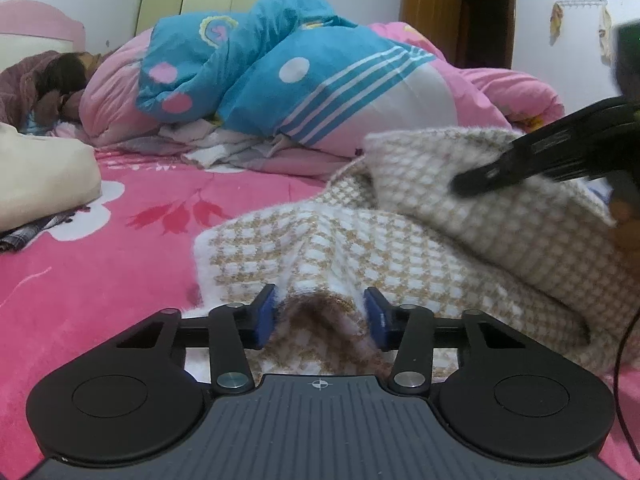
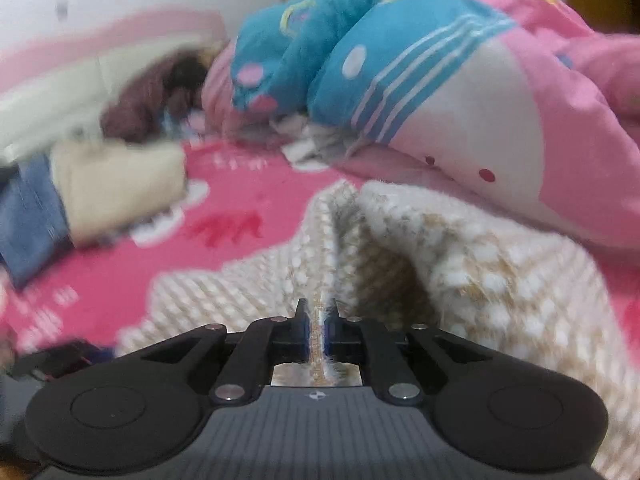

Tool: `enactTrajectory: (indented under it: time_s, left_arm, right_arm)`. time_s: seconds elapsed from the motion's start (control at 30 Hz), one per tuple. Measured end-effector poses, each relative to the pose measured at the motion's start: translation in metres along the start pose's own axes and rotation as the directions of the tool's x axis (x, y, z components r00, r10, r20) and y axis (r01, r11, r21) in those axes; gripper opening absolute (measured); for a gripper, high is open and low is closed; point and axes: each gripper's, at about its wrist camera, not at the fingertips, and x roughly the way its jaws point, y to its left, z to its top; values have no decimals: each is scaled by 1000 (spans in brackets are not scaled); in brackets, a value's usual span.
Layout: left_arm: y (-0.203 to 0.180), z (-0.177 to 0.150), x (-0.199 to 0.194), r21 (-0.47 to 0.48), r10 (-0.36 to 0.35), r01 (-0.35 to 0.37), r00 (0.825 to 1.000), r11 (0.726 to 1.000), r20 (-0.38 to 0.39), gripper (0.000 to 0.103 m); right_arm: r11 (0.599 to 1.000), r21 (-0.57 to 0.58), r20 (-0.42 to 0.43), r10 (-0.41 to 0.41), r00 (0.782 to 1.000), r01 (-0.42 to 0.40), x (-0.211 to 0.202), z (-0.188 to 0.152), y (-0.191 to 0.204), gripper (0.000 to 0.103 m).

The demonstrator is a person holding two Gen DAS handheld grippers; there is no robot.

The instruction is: Fold clothes

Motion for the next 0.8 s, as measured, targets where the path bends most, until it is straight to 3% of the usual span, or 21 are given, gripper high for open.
enactTrajectory:
  time_s: [0.3, 0.53, 0.67, 0.8]
  left_arm:
    - [0, 0, -4, -12, -4, 4, 1000, 1000, 17, 40]
    - [-1, -1, -9, -9, -5, 5, 999, 1000, 34, 38]
    - [-2, -2, -11, -6, -3, 3, 999, 1000, 42, 38]
    - [-4, -2, -15, 4, 4, -4, 999, 1000, 49, 38]
  right_arm:
    - [996, 92, 151, -12, 988, -2, -134, -24, -13, 4]
    - [974, 171, 120, -168, 978, 147, -217, -82, -33, 4]
    - [927, 257, 70, -302, 951, 275, -251, -116, -62, 4]
    - [835, 396, 12, -421, 907, 383, -274, -148, -109, 4]
